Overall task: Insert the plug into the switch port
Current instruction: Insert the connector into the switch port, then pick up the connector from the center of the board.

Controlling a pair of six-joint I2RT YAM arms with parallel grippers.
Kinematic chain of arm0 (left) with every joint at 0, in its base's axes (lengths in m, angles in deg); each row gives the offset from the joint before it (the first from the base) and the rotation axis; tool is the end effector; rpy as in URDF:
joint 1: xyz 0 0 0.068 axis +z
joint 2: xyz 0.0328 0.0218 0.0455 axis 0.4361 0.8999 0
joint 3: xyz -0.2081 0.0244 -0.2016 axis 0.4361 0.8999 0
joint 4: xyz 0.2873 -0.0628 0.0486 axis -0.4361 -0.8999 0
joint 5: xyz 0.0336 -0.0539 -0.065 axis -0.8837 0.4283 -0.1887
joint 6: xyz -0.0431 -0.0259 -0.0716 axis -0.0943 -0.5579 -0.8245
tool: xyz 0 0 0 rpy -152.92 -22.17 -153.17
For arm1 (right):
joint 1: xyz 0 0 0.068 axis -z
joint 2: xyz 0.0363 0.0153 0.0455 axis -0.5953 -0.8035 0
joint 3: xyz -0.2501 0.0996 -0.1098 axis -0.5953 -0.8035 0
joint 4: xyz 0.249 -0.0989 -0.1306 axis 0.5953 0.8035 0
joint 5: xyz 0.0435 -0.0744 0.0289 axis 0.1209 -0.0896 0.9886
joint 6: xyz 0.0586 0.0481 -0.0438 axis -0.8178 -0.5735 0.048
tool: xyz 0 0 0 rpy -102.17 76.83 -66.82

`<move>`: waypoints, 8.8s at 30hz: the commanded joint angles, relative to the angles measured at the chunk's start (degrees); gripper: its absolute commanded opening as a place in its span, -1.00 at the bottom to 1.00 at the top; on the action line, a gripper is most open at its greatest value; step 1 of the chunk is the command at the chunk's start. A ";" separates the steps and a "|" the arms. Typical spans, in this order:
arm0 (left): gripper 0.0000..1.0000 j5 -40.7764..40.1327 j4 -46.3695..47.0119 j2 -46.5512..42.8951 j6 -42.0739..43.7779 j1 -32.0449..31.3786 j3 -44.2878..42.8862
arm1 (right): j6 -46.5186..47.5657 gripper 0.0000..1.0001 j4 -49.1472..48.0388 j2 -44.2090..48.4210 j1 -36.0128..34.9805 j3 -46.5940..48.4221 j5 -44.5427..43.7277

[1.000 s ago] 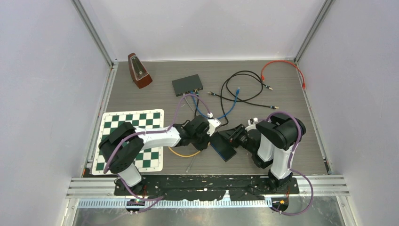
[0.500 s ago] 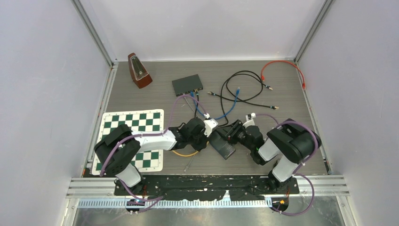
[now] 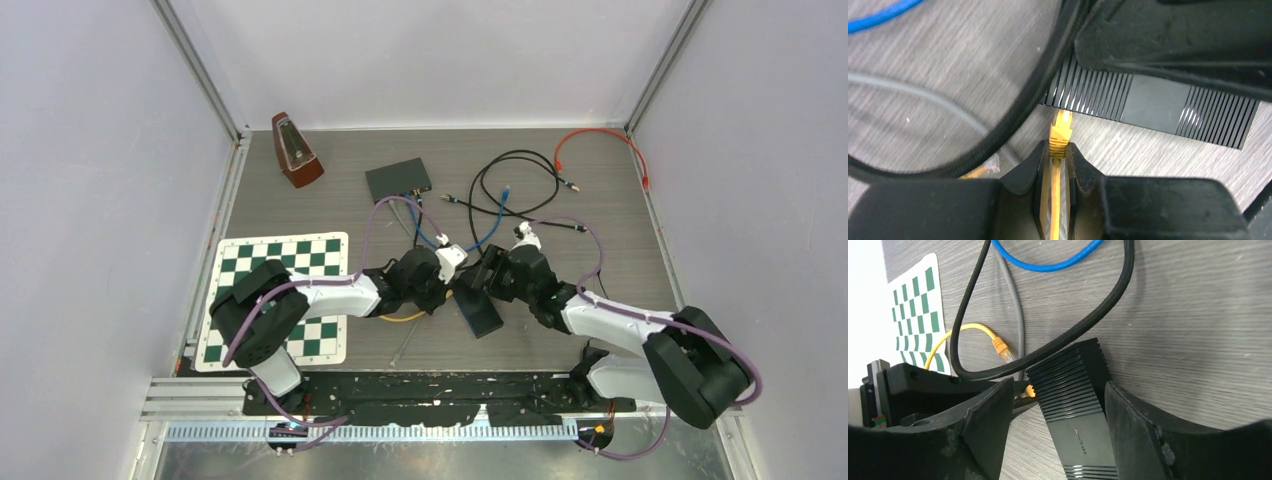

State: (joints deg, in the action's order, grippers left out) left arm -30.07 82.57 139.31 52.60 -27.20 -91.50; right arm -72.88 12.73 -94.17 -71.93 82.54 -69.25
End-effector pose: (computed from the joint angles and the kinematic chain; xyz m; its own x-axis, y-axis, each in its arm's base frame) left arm 0.2224 -0.3019 0.1103 -0.5395 0.4657 -0.7015 0.7464 0.6501 -0.1423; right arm 0.2298 0.1667 0.1183 -0.7495 0.4307 -0.5028 -0.0248 0.7407 0.6714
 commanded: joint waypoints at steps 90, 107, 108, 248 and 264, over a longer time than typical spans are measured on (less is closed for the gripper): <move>0.93 -42.73 -30.53 -62.71 16.70 0.69 5.67 | -18.82 0.33 4.51 -52.53 44.80 60.29 3.33; 0.88 -44.89 -30.26 -62.56 18.01 0.72 5.96 | -7.34 -0.79 3.91 -50.08 45.77 69.82 5.08; 0.87 -44.73 -30.18 -62.49 18.02 0.68 5.95 | -6.43 -0.87 3.72 -49.25 45.77 70.23 5.17; 0.80 -22.83 -30.69 -71.19 6.68 0.67 4.89 | 72.50 -0.89 60.59 -10.60 12.98 72.06 16.27; 0.71 -22.03 -34.74 -64.51 -8.57 1.21 -3.38 | 77.04 -0.90 38.52 -8.02 1.12 39.06 33.68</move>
State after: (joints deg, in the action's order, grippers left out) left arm -53.83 45.00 71.86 40.99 -26.54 -91.76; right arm 1.83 57.98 -105.47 -70.88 122.49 -42.36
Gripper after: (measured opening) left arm 0.867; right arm 0.081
